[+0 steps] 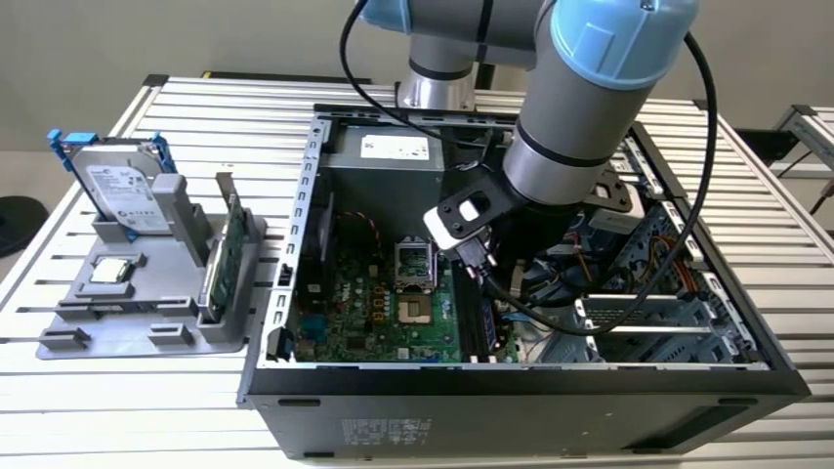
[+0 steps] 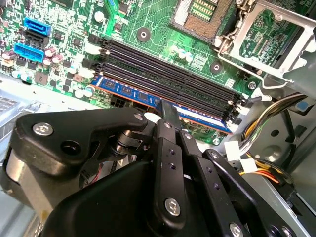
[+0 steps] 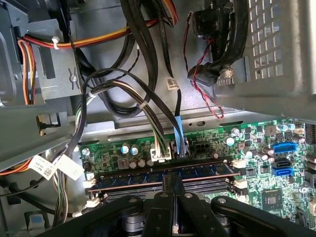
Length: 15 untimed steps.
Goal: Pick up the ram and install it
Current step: 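Press down the ram until it locks into place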
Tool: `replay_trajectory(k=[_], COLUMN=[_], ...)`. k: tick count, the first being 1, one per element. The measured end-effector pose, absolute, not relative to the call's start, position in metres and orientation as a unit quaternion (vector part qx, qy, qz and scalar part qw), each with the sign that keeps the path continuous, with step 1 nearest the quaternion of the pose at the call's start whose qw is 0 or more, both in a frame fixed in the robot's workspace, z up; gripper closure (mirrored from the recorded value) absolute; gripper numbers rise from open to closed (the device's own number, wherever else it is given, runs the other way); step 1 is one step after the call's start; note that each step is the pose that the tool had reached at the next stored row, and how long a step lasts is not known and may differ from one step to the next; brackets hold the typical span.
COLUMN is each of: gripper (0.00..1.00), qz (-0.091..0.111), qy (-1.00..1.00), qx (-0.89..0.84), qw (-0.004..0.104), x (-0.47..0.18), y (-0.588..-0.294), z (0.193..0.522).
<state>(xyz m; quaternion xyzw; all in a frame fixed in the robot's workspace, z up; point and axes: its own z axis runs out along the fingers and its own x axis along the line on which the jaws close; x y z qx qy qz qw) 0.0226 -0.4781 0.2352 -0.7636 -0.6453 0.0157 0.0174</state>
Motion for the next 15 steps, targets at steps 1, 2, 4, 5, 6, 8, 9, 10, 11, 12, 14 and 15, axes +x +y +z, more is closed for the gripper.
replay_trajectory(k=[1, 2, 4, 5, 6, 8, 9, 10, 11, 12, 14, 15], gripper=[1.0, 1.0, 1.0, 1.0, 1.0, 1.0, 1.0, 1.0, 1.0, 1.0, 1.0, 1.0], qz=[0.016, 0.016, 0.016, 0.016, 0.016, 0.016, 0.016, 0.016, 0.016, 0.016, 0.016, 0.016], qy=[-0.645, -0.645, -0.645, -0.645, -0.645, -0.646, -0.647, -0.65, -0.652, -0.654, -0.658, -0.659], qx=[-0.764, -0.764, -0.764, -0.764, -0.764, -0.763, -0.762, -0.76, -0.758, -0.756, -0.753, -0.752], qw=[0.017, 0.017, 0.017, 0.017, 0.017, 0.017, 0.017, 0.017, 0.017, 0.017, 0.017, 0.017], x=[0.0226, 0.0226, 0.0226, 0.0226, 0.0226, 0.0226, 0.0226, 0.0226, 0.0226, 0.0227, 0.0227, 0.0227], y=[-0.4781, -0.4781, -0.4781, -0.4781, -0.4781, -0.4781, -0.4781, -0.4781, -0.4781, -0.478, -0.4781, -0.4781], z=[0.2352, 0.2352, 0.2352, 0.2352, 0.2352, 0.2352, 0.2351, 0.2349, 0.2346, 0.2341, 0.2333, 0.2326])
